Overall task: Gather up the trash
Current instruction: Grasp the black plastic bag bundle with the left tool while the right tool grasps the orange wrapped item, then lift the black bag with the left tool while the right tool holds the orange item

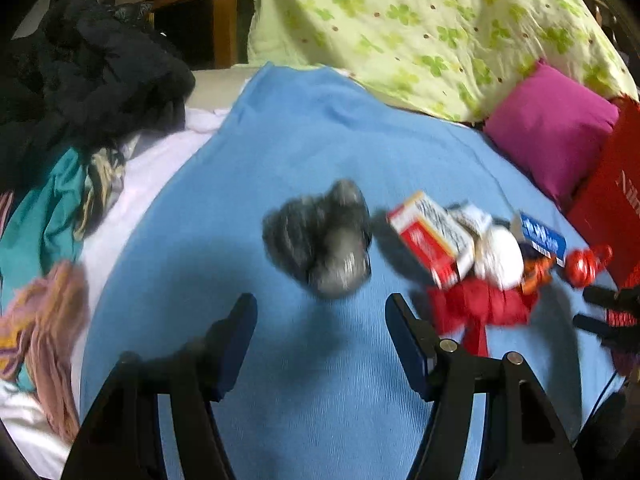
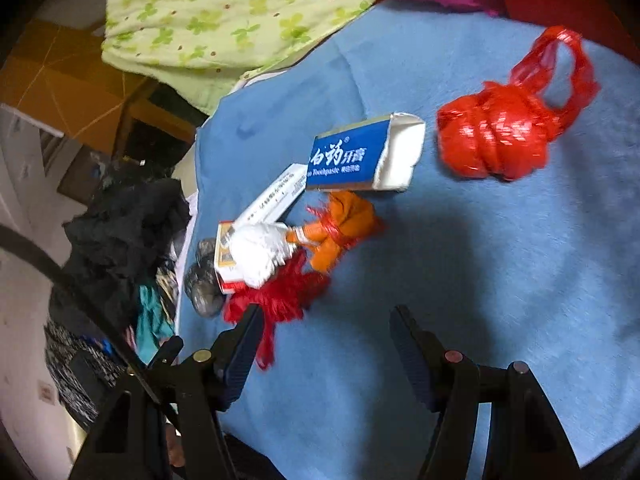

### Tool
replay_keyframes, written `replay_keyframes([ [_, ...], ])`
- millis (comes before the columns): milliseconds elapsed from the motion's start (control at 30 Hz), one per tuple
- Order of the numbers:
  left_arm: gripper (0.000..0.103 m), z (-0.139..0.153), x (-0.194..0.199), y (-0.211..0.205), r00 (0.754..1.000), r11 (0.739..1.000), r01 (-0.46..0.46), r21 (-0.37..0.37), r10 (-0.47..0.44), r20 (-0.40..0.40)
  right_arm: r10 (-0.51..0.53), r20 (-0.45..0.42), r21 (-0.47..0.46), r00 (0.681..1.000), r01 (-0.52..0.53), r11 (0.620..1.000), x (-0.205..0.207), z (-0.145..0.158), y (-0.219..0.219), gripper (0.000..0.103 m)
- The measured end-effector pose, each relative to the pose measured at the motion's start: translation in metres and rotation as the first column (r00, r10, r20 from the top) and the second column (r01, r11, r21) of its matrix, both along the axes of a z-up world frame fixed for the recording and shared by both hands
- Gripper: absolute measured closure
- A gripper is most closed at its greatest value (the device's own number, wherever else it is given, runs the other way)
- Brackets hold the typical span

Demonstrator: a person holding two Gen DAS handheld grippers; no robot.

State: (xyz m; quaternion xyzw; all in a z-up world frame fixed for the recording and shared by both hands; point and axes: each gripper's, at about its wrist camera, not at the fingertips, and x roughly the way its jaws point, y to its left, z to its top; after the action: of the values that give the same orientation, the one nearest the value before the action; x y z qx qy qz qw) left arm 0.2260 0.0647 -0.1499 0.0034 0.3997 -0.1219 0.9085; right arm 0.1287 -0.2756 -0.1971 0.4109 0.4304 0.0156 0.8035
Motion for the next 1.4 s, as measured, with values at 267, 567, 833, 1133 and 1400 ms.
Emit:
replay_keyframes([
  [267, 0.036, -0.008, 0.054, -0.011, 0.999, 0.999, -0.011, -0.032, 0.010, -0.047, -0.105, -0.048, 0.095, 0.993, 0.110, 0.989, 0.044, -0.020, -0.017, 0.034],
  [567, 0.049, -0.042, 0.090, -0.015, 0.983, 0.992, -0.028, -0.122, 0.005, -0.183, -0.147, -0.101, -0.036, 0.984, 0.144, 0.989, 0.083, -0.020, -0.005, 0.039],
  [833, 0.066, -0.047, 0.074, -0.015, 0.980, 0.980, -0.016, -0.197, -0.024, -0.197, -0.080, -0.063, -0.126, 0.995, 0.072, 0.989, 0.074, -0.013, 0.005, 0.068],
  [1133, 0.066, 0.009, -0.002, -0.010, 0.997, 0.984, 0.029, -0.175, -0.041, -0.063, -0.006, 0.050, -0.174, 0.999, 0.015, 0.985, 0.010, 0.030, 0.011, 0.068],
  [1400, 0.066, 0.066, -0.074, -0.032, 0.995, 0.989, 0.082, -0.126, -0.073, 0.074, 0.030, 0.167, -0.197, 0.985, 0.003, 0.980, -0.050, 0.082, 0.017, 0.068],
])
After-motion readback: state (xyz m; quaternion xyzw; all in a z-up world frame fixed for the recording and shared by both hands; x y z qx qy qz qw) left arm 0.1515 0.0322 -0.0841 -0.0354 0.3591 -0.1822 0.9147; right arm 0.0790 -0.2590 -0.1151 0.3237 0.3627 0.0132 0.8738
